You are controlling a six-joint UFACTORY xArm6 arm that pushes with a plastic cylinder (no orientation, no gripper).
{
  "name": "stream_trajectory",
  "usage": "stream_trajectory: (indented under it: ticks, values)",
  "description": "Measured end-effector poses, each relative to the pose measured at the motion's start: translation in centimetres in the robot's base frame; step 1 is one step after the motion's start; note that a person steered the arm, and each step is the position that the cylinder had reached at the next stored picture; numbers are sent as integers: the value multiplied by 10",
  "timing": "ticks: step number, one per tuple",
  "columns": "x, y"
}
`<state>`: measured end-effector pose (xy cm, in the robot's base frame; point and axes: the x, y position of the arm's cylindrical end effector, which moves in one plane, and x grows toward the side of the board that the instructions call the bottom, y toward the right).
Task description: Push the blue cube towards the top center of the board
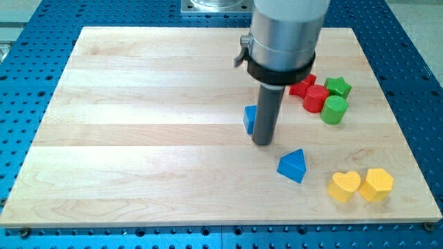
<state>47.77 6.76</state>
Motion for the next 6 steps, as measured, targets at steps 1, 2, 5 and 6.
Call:
stream_trajectory:
  ticks: [1, 2, 5, 6]
  values:
    - [-41, 0]
    - [-110, -31]
    - [-180, 93]
    - [-164, 152]
